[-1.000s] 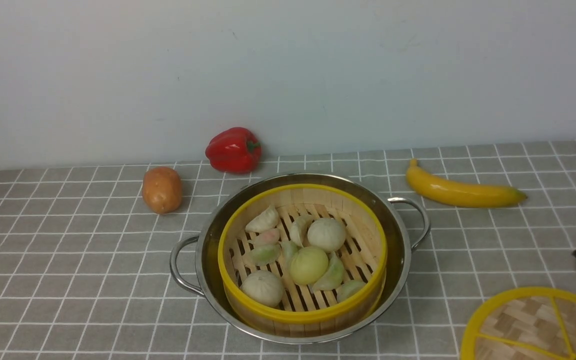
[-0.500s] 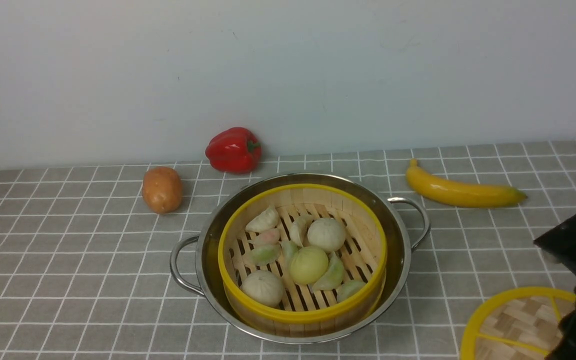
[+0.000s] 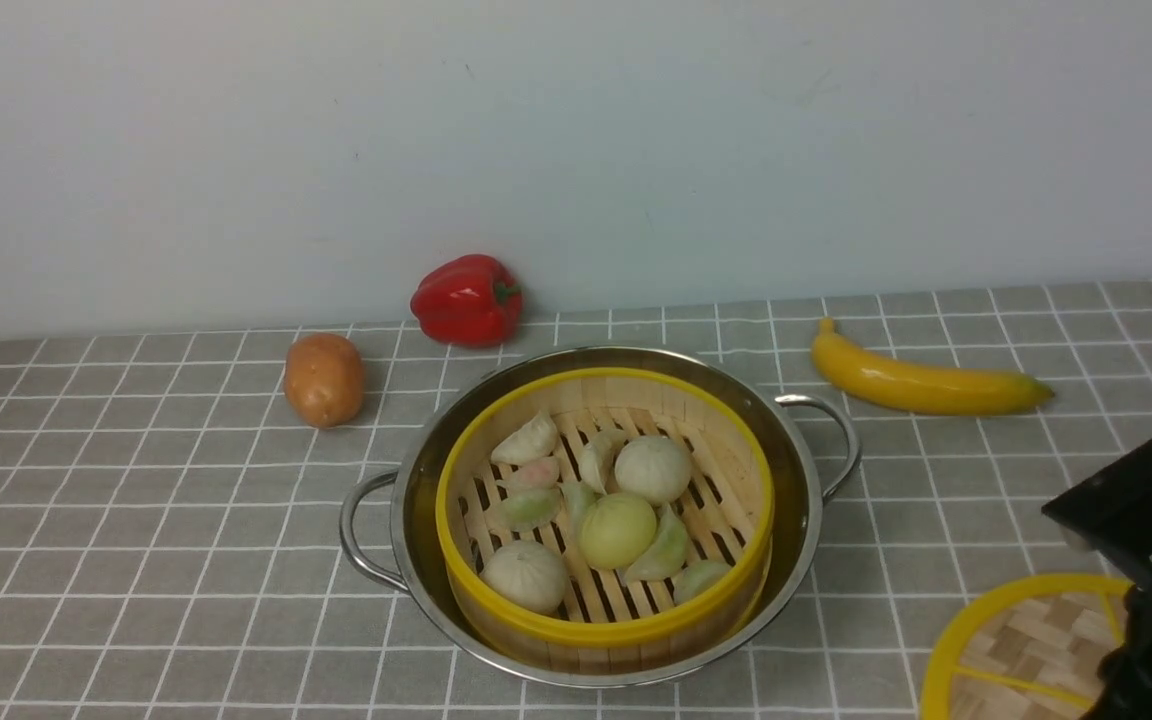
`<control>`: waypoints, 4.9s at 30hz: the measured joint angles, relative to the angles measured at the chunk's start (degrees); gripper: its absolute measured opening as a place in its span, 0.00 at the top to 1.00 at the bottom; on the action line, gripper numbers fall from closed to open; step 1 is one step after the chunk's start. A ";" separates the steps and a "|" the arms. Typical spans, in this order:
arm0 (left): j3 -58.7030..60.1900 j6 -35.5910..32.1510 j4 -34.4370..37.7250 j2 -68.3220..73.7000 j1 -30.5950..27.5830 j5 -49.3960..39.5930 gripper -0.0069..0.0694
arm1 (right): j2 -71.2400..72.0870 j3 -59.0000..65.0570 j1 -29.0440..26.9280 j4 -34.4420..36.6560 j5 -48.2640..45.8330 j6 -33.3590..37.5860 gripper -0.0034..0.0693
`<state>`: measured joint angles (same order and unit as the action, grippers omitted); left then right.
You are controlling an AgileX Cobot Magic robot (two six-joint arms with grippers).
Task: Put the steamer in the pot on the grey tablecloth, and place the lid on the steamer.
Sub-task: 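Move the gripper down to the bamboo steamer lid and grasp its center knob, then place the bamboo steamer lid onto the steamer basket in the pot with the right gripper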
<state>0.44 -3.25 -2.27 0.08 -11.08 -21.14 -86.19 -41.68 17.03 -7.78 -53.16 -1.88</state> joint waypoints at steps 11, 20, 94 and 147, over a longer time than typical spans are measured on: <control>0.00 0.00 0.00 0.00 0.00 0.00 0.59 | 0.23 -0.11 0.00 -0.22 -2.71 -2.17 0.75; 0.00 0.00 0.00 0.00 0.00 0.00 0.59 | 8.78 -5.78 0.00 -0.22 -10.56 -2.70 0.75; 0.00 0.00 0.02 -0.10 0.00 0.00 0.59 | -33.21 -64.26 21.36 14.73 -12.51 58.89 0.75; 0.00 0.00 0.07 -0.10 0.00 0.00 0.59 | -33.38 -64.21 21.54 14.50 -9.55 65.23 0.75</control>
<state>0.44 -3.25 -2.20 -0.02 -11.08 -21.14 -119.57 -105.89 38.57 6.72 -62.72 63.35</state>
